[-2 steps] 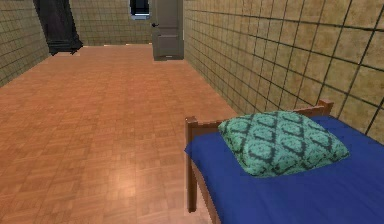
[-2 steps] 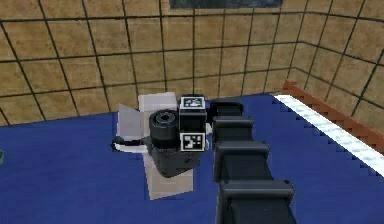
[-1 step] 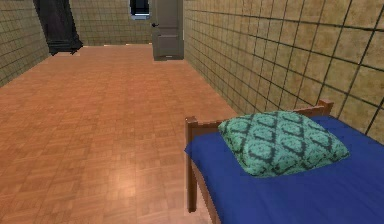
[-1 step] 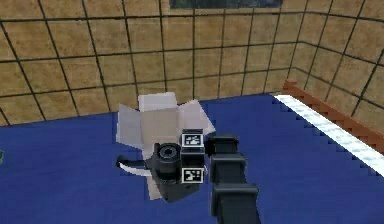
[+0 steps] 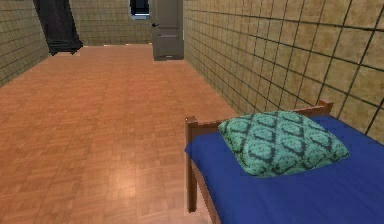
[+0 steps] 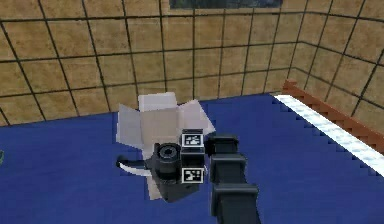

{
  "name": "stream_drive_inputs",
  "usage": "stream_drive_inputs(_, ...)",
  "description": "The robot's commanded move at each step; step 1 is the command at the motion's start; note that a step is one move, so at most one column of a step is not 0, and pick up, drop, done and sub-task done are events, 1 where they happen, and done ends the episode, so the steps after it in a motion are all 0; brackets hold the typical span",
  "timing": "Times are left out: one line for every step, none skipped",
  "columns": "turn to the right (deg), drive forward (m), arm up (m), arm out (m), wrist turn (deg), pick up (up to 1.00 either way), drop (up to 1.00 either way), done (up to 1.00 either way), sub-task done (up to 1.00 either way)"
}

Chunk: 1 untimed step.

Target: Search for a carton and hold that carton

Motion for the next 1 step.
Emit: stream_drive_inputs(0.0,0.0,0.06,0.0,0.0,0.0,0.0,0.0,0.0)
